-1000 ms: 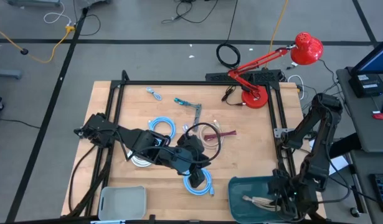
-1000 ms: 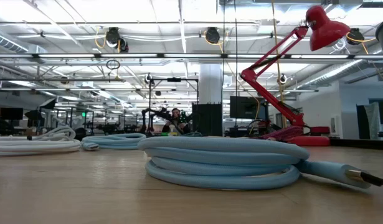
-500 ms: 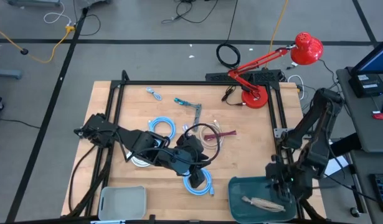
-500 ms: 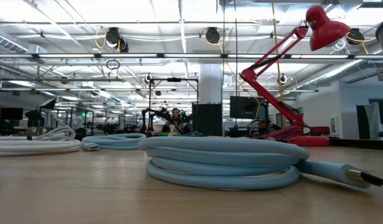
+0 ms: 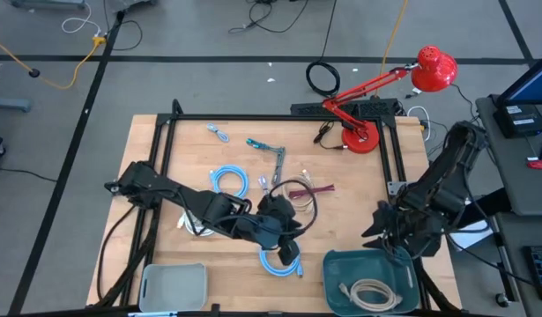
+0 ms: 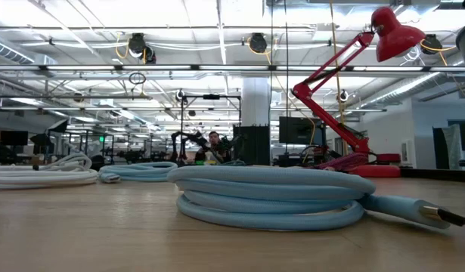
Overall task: Pick & Place USB Port
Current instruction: Adjust the gray bin
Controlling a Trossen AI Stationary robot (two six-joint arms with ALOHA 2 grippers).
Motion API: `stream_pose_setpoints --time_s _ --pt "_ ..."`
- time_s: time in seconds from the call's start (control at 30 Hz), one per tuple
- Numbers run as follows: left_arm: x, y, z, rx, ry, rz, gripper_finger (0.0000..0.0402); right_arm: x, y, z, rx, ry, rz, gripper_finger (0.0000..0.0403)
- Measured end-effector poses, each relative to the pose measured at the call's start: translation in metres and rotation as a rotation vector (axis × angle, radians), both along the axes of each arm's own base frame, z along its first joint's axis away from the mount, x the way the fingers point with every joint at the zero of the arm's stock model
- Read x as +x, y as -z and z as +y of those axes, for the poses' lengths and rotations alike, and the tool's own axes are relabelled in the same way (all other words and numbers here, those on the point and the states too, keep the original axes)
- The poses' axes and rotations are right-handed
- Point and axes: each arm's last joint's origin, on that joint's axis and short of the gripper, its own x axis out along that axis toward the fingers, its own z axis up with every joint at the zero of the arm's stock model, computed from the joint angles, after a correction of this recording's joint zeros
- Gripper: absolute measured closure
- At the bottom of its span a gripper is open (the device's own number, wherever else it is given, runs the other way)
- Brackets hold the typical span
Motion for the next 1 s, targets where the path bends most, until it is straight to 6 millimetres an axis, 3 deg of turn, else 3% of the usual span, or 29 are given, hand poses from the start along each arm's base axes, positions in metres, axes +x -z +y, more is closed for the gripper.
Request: stream_pose_setpoints --time_s 0.33,0.6,0.73,1.0 --pt "-0.011 -0.025 0.028 0.034 -0.171 -0.071 0.0309 0.03 0.0 -0.008 -0.059 0.055 -0.067 0.0271" --pt "-0.043 -0.048 0.06 0.056 -0.246 -0.007 0.0309 0.057 -0.008 -0.032 -0.098 0.154 -0.164 0.0271" --pt "-0.063 -0.048 0.08 0.105 -0.295 0.129 0.0309 0.072 -0.008 -0.048 -0.131 0.226 -0.183 0.0271" --pt "-0.093 -0.028 0.119 0.144 -0.461 0.503 0.0309 0.114 0.001 -0.082 -0.058 0.315 -0.173 0.0267"
